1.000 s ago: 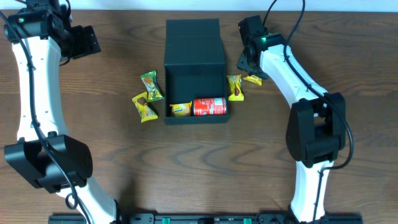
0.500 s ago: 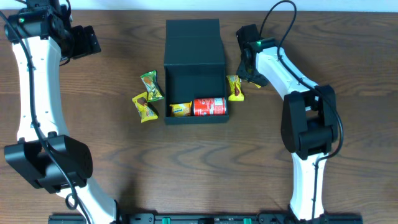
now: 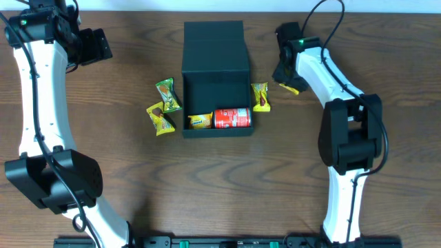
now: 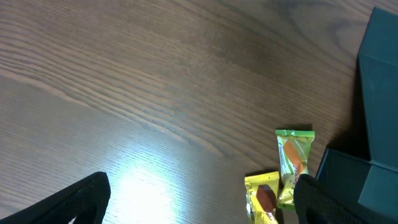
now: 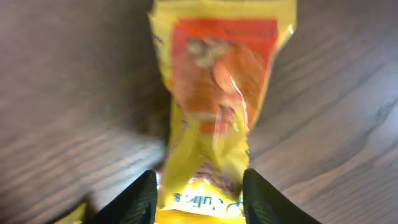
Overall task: Pack container
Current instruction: 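Move the right gripper to the orange-window packet behind box and grasp, then carry the orange-window packet over the box and lower it inside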
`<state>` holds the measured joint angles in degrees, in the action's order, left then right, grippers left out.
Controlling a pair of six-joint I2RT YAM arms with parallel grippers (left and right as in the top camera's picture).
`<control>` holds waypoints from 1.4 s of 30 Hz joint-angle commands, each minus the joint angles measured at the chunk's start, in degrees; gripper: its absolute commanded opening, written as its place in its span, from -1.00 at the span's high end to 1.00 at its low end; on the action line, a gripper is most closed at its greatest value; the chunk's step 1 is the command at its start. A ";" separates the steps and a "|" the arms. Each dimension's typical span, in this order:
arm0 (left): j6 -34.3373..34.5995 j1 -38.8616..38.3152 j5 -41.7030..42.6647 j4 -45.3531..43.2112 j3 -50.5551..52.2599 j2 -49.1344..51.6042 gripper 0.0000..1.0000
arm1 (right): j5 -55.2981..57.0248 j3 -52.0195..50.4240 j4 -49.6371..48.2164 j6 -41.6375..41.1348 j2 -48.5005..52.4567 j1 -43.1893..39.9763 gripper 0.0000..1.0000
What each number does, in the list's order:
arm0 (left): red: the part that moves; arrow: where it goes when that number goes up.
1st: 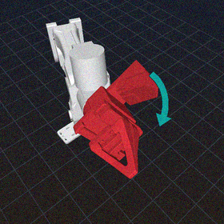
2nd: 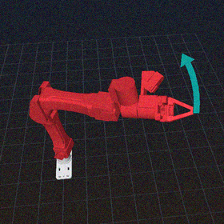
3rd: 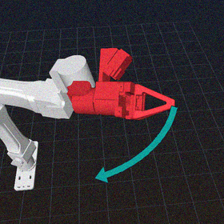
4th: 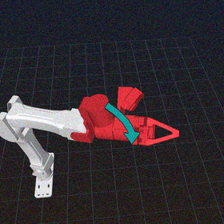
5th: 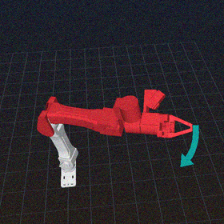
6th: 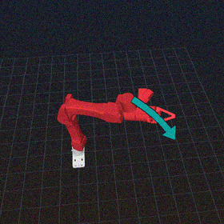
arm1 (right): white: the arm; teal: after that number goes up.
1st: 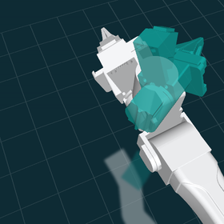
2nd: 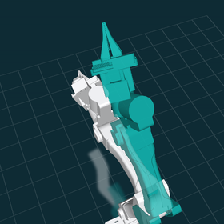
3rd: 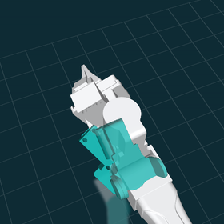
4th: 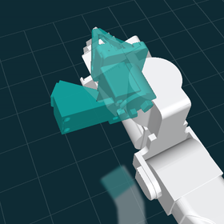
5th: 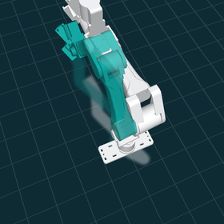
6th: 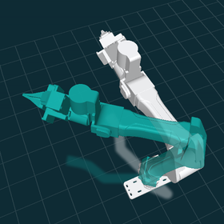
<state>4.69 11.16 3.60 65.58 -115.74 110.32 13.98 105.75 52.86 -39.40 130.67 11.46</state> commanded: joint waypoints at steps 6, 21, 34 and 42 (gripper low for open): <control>0.68 0.07 0.76 0.35 -0.02 0.09 -0.91 | -0.48 2.16 0.92 1.36 0.15 -0.52 0.09; 0.66 0.07 0.76 0.13 -0.02 0.09 -0.91 | -2.25 2.10 0.66 1.33 0.22 -3.28 0.28; 0.61 0.07 0.76 0.15 -0.02 0.17 -0.91 | -4.98 2.03 0.22 1.33 1.70 -3.41 0.63; 0.61 0.07 0.74 0.13 -0.02 0.17 -0.91 | -4.70 2.03 0.26 1.36 1.70 -3.58 0.97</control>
<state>4.69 11.16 4.12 65.60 -115.74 110.32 9.23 107.11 52.95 -38.28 131.41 8.10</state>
